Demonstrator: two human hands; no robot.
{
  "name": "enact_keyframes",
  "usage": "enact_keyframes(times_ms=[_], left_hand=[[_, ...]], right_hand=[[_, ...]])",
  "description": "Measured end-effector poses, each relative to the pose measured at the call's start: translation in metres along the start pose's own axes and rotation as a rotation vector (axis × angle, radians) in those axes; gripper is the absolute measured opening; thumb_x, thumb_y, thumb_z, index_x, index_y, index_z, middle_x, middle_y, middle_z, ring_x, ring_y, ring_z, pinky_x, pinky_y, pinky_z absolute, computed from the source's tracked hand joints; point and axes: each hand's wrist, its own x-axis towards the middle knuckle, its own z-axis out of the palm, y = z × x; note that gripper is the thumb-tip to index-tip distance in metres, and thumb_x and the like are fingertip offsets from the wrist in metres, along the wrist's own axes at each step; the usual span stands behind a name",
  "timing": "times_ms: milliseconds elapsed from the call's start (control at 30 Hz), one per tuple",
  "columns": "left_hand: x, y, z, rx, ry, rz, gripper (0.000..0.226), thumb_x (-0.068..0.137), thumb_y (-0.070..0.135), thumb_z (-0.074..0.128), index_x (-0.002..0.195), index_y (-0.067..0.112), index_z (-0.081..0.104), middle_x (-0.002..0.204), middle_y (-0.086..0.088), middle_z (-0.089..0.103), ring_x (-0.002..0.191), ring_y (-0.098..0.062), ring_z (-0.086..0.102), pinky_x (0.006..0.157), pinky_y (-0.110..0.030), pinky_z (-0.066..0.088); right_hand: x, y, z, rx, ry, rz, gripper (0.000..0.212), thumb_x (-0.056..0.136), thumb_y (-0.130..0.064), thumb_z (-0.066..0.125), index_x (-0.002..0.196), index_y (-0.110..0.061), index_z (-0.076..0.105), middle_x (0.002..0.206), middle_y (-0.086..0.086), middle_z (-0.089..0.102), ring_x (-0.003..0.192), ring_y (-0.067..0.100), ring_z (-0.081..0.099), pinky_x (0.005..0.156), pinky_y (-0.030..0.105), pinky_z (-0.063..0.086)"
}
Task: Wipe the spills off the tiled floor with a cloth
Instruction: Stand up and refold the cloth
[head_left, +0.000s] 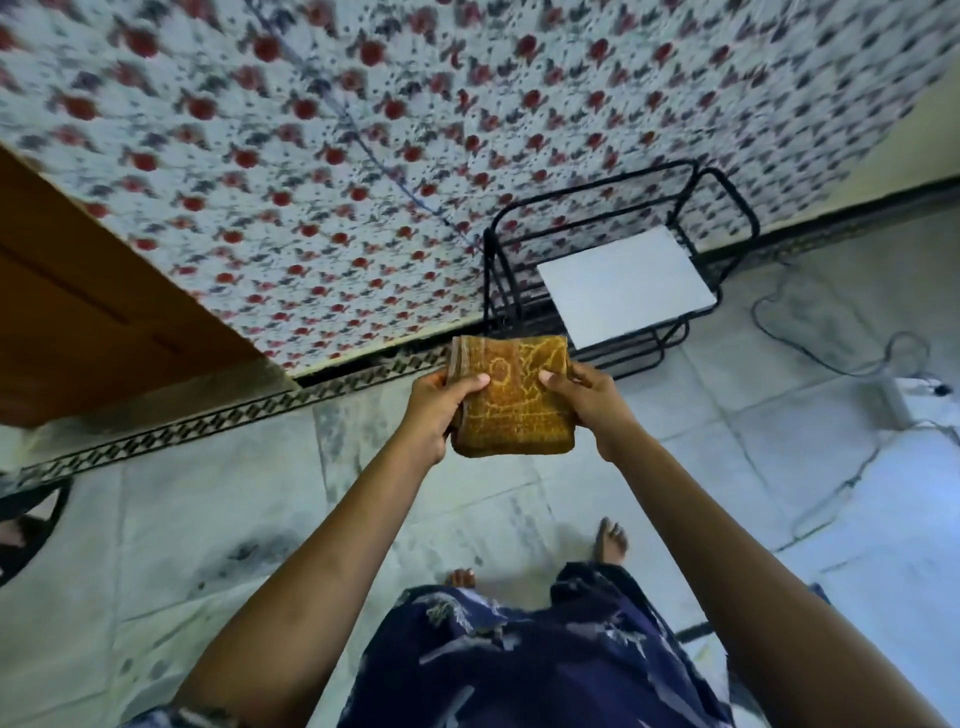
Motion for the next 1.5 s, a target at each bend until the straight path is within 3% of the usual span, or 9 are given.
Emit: enact_keyframes(times_ms=[300,467,667,900,1000,1133,1200,1300,1500], left_hand=[[0.065,0.047,0.177,-0.106,0.110,0.009,0.035,0.078,0.016,0.074,0.111,0.012,0.063,0.108,-0.010,0.067,0.102,-0.029,0.062,0.092,-0.044,0.050],[0.107,0.077,0.245,-0.125,0.108,-0.018,0.033,0.080,0.015,0.072,0.111,0.009,0.064,0.107,-0.013,0.068,0.095,-0.026,0.065,0.082,-0.036,0.051],[0.174,0.104,0.299,-0.083,0.093,-0.076,0.030,0.084,0.016,0.066,0.113,0.010,0.063,0.103,-0.010,0.068,0.098,-0.028,0.062,0.091,-0.043,0.049],[0.261,0.117,0.341,-0.079,0.069,-0.113,0.028,0.088,0.011,0.060,0.116,0.014,0.059,0.103,-0.006,0.064,0.092,-0.021,0.060,0.081,-0.035,0.048],[0.309,0.109,0.353,-0.090,0.108,-0.128,0.025,0.086,0.008,0.062,0.111,0.013,0.060,0.099,-0.006,0.066,0.085,-0.018,0.062,0.068,-0.030,0.050],[0.375,0.071,0.363,-0.017,0.215,-0.137,0.033,0.084,0.012,0.067,0.115,0.003,0.058,0.106,-0.012,0.063,0.099,-0.031,0.062,0.087,-0.045,0.052],[0.404,0.048,0.365,-0.008,0.245,-0.146,0.031,0.085,0.010,0.066,0.113,0.000,0.057,0.103,-0.011,0.062,0.099,-0.033,0.061,0.084,-0.042,0.054],[0.451,0.008,0.369,-0.026,0.263,-0.173,0.023,0.085,0.005,0.063,0.108,0.005,0.057,0.096,-0.008,0.063,0.091,-0.030,0.061,0.068,-0.031,0.055],[0.510,-0.035,0.378,0.036,0.276,-0.151,0.013,0.088,0.014,0.062,0.100,0.017,0.058,0.099,-0.005,0.064,0.092,-0.025,0.061,0.076,-0.034,0.054]], right_hand=[[0.125,-0.078,-0.150,-0.104,-0.125,-0.023,0.019,0.086,-0.023,0.065,0.102,-0.013,0.065,0.094,0.000,0.067,0.087,0.016,0.063,0.064,0.025,0.051],[0.183,-0.114,-0.208,-0.149,-0.162,-0.036,0.021,0.087,-0.025,0.064,0.104,-0.011,0.065,0.104,0.007,0.067,0.096,0.023,0.063,0.071,0.028,0.053],[0.261,-0.141,-0.246,-0.212,-0.174,0.025,0.019,0.090,-0.026,0.060,0.106,-0.015,0.061,0.110,0.008,0.062,0.102,0.026,0.060,0.076,0.032,0.050],[0.353,-0.151,-0.273,-0.254,-0.186,0.118,0.043,0.086,-0.019,0.066,0.126,-0.013,0.050,0.116,0.006,0.057,0.103,0.022,0.055,0.080,0.029,0.047],[0.405,-0.141,-0.279,-0.306,-0.184,0.156,0.046,0.085,-0.016,0.067,0.127,-0.012,0.051,0.121,0.011,0.058,0.107,0.025,0.056,0.083,0.032,0.048],[0.475,-0.100,-0.279,-0.389,-0.154,0.201,0.049,0.084,-0.015,0.067,0.130,-0.012,0.050,0.123,0.012,0.058,0.108,0.027,0.057,0.087,0.036,0.051],[0.501,-0.076,-0.277,-0.434,-0.161,0.208,0.047,0.086,-0.016,0.065,0.130,-0.012,0.050,0.124,0.012,0.058,0.109,0.028,0.057,0.091,0.041,0.051],[0.547,-0.033,-0.276,-0.468,-0.162,0.254,0.045,0.087,-0.017,0.063,0.130,-0.015,0.050,0.125,0.012,0.058,0.108,0.029,0.058,0.091,0.043,0.052],[0.597,0.018,-0.288,-0.517,-0.154,0.224,0.047,0.086,-0.016,0.066,0.131,-0.013,0.051,0.121,0.009,0.059,0.109,0.027,0.057,0.092,0.040,0.050]])
